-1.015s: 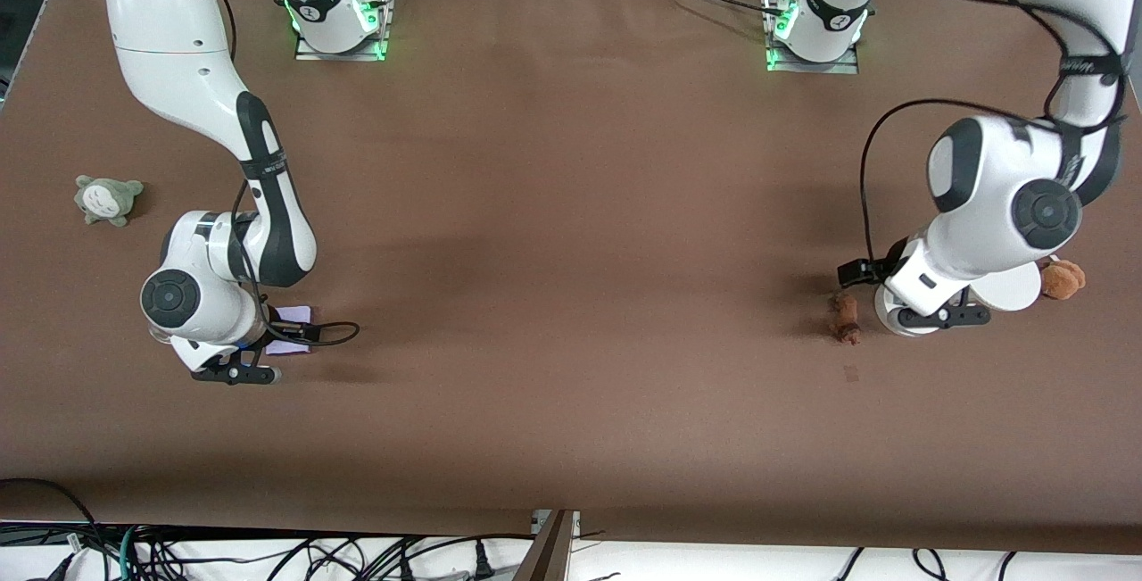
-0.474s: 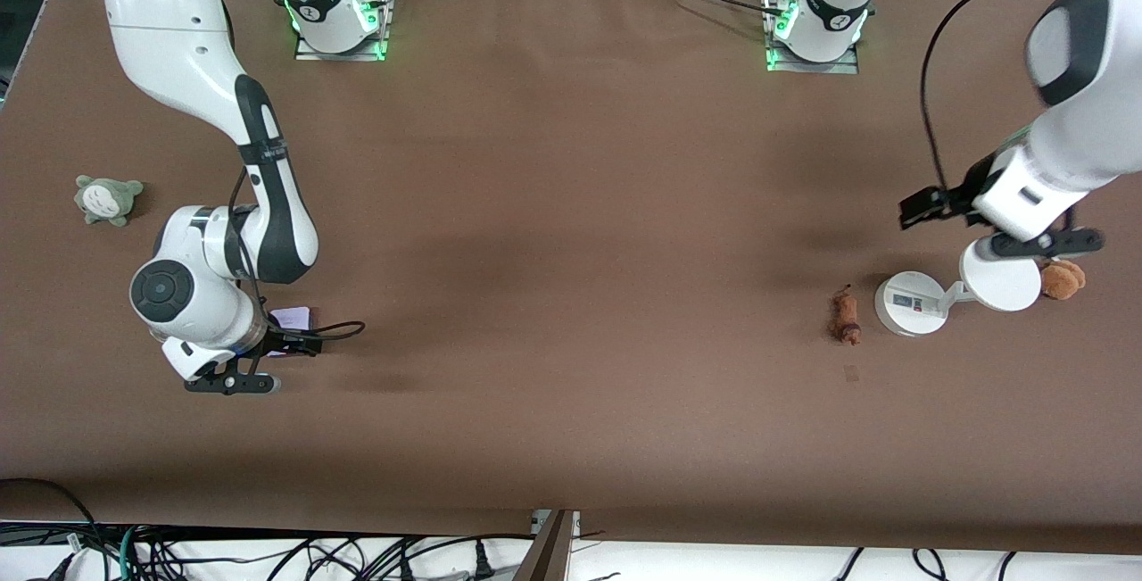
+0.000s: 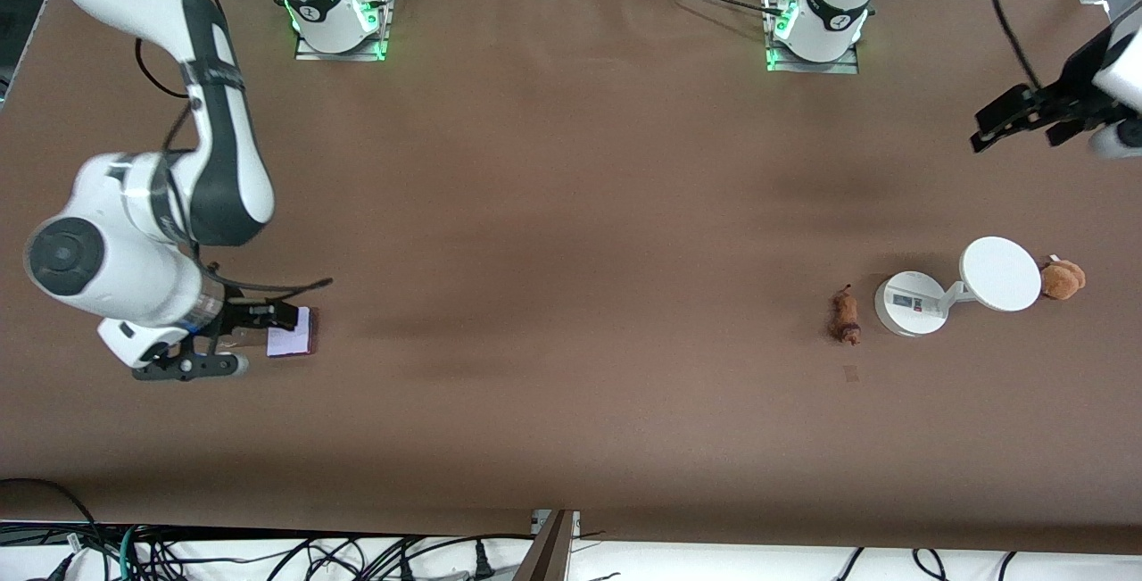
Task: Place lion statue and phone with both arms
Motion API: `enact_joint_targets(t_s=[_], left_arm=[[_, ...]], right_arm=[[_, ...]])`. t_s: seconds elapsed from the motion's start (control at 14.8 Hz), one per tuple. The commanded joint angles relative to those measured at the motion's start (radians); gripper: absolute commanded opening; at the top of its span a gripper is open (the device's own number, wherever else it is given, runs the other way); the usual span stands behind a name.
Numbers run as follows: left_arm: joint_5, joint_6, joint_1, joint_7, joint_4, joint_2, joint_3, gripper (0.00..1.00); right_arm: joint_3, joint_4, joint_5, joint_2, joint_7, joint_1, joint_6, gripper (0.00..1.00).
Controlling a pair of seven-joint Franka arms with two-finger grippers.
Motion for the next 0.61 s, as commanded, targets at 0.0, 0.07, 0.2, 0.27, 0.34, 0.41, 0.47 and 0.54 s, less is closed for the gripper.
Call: enact_joint_targets(t_s=[0.0,0.07,0.2,0.27,0.34,0.41,0.47,0.54], left_arm=[[0.021,-0.042,0.017,0.003,0.156,0.113,0.0,1.0],[0.018,-0.042,0.017,0.01,0.162,0.121,0.0,1.0],[0.02,-0.041,0.017,0.015,0.164,0.129,0.0,1.0],[0.008,-0.041,0.019,0.014,0.166,0.129,0.002,1.0],[0.008,-0.039,0.019,0.014,0.166,0.13,0.002,1.0],[0.008,-0.039,0.017,0.012,0.166,0.133,0.0,1.0],[0.008,-0.039,0.01,0.003,0.167,0.139,-0.001,1.0],[0.017,-0.041,0.005,-0.002,0.167,0.139,-0.009,1.0]], right_arm=[[0.003,0.0,0.005,-0.099,-0.017,-0.01,-0.152,1.0],[0.003,0.0,0.003,-0.137,-0.016,-0.009,-0.204,1.0],[0.009,0.0,-0.009,-0.192,-0.016,-0.006,-0.294,1.0],[0.014,0.0,-0.012,-0.215,-0.016,-0.007,-0.321,1.0],[0.017,-0.006,-0.017,-0.243,-0.016,-0.01,-0.341,1.0],[0.017,-0.012,-0.032,-0.26,-0.019,-0.01,-0.377,1.0],[0.024,-0.015,-0.038,-0.288,-0.02,-0.013,-0.42,1.0],[0.044,-0.015,-0.057,-0.32,-0.019,-0.021,-0.442,1.0]])
